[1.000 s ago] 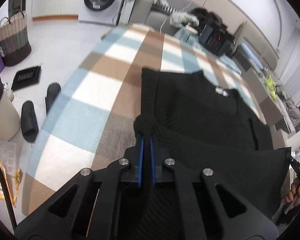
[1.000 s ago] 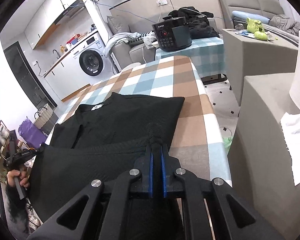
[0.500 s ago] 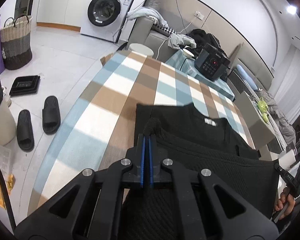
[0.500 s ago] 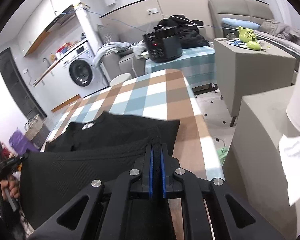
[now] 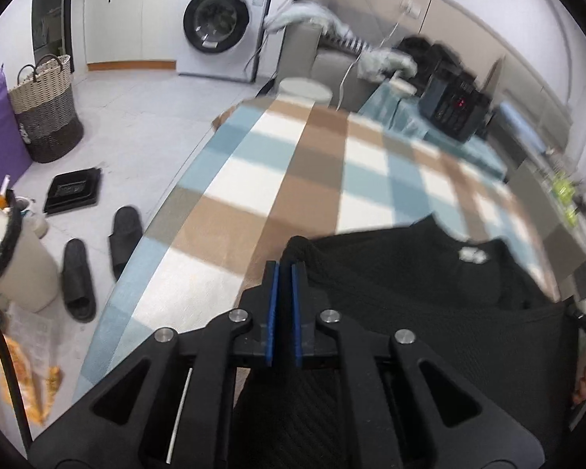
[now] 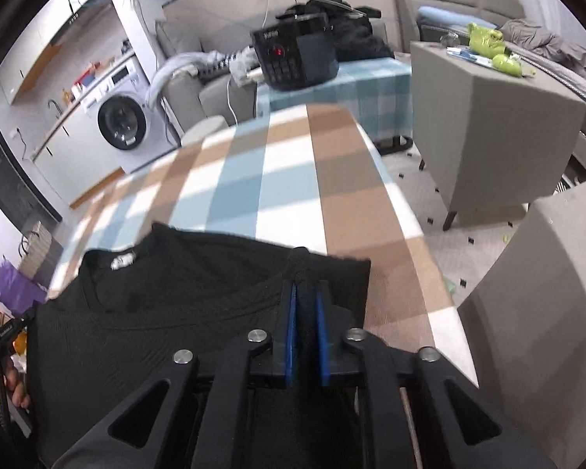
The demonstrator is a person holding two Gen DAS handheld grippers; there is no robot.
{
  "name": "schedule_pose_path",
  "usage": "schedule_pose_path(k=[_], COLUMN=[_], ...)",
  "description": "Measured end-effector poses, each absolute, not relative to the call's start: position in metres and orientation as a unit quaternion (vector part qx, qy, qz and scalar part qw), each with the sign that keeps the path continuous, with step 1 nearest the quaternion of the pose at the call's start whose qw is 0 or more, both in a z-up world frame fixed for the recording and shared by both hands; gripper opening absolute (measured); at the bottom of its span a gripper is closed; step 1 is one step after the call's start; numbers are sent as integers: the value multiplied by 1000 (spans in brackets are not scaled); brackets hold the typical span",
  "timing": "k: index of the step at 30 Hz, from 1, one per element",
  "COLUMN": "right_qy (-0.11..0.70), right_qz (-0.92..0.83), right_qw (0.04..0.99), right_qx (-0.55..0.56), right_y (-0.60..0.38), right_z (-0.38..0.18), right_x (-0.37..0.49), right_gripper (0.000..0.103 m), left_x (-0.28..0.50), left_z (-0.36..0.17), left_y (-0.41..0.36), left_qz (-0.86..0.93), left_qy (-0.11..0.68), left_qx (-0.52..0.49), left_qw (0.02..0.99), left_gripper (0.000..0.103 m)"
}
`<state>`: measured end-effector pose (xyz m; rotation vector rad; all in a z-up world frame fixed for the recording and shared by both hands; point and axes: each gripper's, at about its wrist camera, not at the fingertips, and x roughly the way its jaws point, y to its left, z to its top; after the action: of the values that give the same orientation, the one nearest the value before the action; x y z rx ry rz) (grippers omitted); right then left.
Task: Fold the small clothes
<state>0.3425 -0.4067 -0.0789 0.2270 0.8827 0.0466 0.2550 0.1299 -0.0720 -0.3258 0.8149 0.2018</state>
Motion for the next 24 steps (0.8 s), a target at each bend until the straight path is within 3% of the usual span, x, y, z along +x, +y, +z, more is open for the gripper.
schedule_pose_path(k=[1,3,5,7,17,19,20,21,23,24], right_qy=[429,432,432,438,446,453,458,461,445,436], right_qz=[23,32,42,53,74,71,66,58,59,63], right_qw=[897,894,894,891,883,882,881,882,891,895], right_qx=[108,113,110,111,124,109,96,77,63,61], right_y=[-408,-415,-421,-426,-422,-414,-409,-405,-401,-400], right_z=[-80,-80,-80,-82,-86,-90,-92,-94,-91,-88], right_x=[340,329,315,305,328,338,342,344,339,335], right_gripper=[27,37,41,42,42,38,25,12,6,5], left_x=[254,246,234,222,246,252,254,255,254,254], left_z=[-75,-77,-77,-77,-101,-103,-104,-103,-101,-100], left_y=[131,134,138,141,137,135,135,135,134,133], left_qz=[101,97,89,88,62,64,61,56,42,40], left_qy=[400,406,408,403,442,445,444,441,430,427], left_qx=[-155,-161,-165,-161,-146,-140,-141,-145,-147,-140], left_qw=[897,894,894,897,883,882,883,884,890,892], left_gripper=[15,32,49,58,59,59,52,35,8,4])
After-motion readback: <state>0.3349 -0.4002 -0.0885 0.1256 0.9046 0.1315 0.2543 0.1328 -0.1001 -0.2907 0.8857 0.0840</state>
